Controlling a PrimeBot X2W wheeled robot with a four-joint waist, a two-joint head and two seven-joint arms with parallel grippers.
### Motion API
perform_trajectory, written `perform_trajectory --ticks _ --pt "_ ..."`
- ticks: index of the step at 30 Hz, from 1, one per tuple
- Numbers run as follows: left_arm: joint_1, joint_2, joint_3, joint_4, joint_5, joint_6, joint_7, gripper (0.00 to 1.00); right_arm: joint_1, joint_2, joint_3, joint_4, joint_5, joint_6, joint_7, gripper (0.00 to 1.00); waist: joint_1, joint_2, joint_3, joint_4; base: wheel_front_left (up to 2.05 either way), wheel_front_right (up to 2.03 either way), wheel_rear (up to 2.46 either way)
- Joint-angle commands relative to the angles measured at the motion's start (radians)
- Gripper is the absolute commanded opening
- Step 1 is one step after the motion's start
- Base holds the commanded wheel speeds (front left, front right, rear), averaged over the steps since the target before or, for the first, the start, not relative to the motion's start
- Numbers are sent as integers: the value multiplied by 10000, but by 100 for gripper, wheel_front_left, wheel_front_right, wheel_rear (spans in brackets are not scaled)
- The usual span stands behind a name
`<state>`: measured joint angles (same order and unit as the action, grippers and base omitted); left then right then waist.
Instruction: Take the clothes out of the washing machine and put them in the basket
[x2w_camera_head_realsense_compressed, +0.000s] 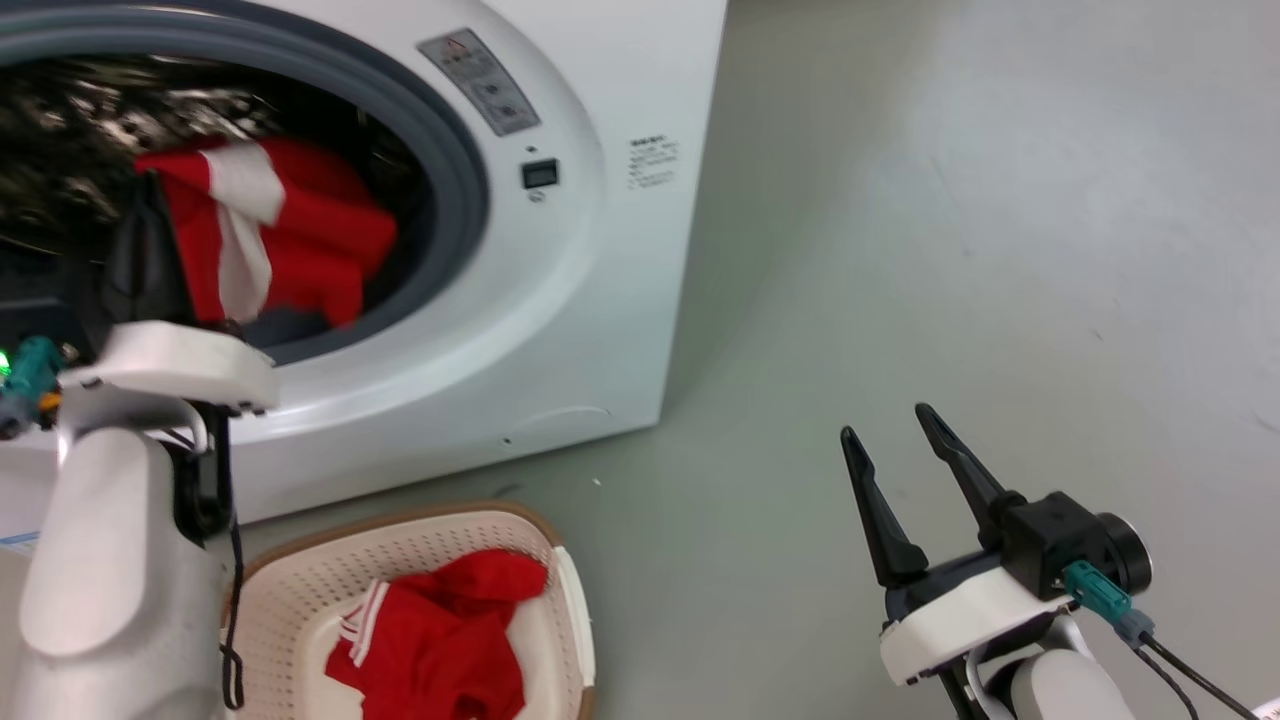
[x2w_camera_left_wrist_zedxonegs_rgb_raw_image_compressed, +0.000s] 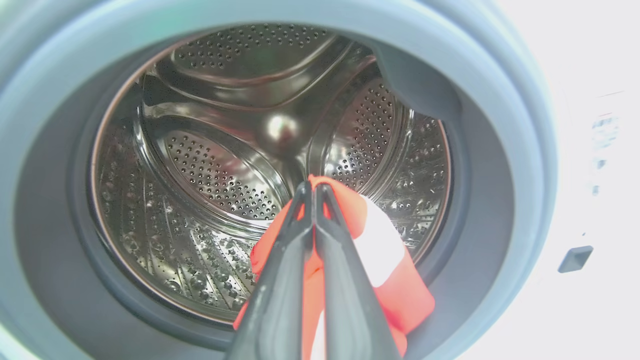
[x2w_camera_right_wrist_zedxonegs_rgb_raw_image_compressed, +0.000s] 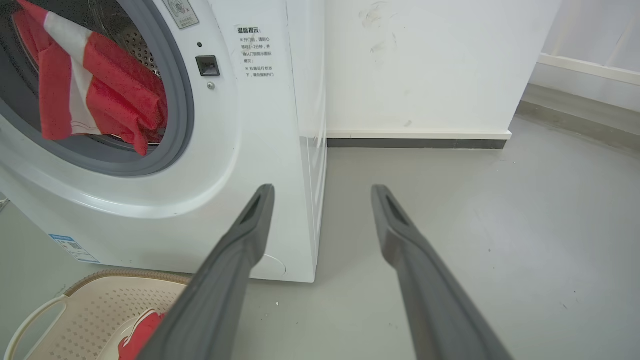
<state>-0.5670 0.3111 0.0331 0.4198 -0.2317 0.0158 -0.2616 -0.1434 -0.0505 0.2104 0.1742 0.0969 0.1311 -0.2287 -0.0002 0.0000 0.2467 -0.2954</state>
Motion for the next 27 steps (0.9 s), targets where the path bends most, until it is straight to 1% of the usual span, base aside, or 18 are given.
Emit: perform_trajectory --ticks 1,4,7,14,17,22,27 --pt "292 -68 -48 -233 24 -54 -47 0 221 7 -78 -42 -26 -7 67 100 2 0 -713 637 0 0 0" --pt "832 -270 -158 -682 -14 -145 -49 0 488 9 -261 -144 -90 -7 161 100 2 0 -1142 968 0 0 0" --pt "1253 -297 -265 -1177 -26 -174 65 0 693 9 -352 -294 -174 -7 302 100 2 0 -1452 1220 0 0 0" --pt "2197 -379 -505 -2831 -55 -21 863 0 1116 9 -558 -633 -289 -7 557 100 2 0 -1954 1715 0 0 0" --pt "2528 -420 -657 -3729 -85 12 1308 0 1305 9 -632 -766 -314 -7 663 100 2 0 -2007 1944 0 0 0" --pt "3092 -305 -750 -5230 -74 117 2005 0 1380 9 -676 -979 -371 -8 767 100 2 0 -1867 2211 0 0 0" --pt "3923 -385 -860 -6262 -128 305 2552 0 1338 9 -693 -1082 -375 -7 806 100 2 0 -1679 2372 0 0 0"
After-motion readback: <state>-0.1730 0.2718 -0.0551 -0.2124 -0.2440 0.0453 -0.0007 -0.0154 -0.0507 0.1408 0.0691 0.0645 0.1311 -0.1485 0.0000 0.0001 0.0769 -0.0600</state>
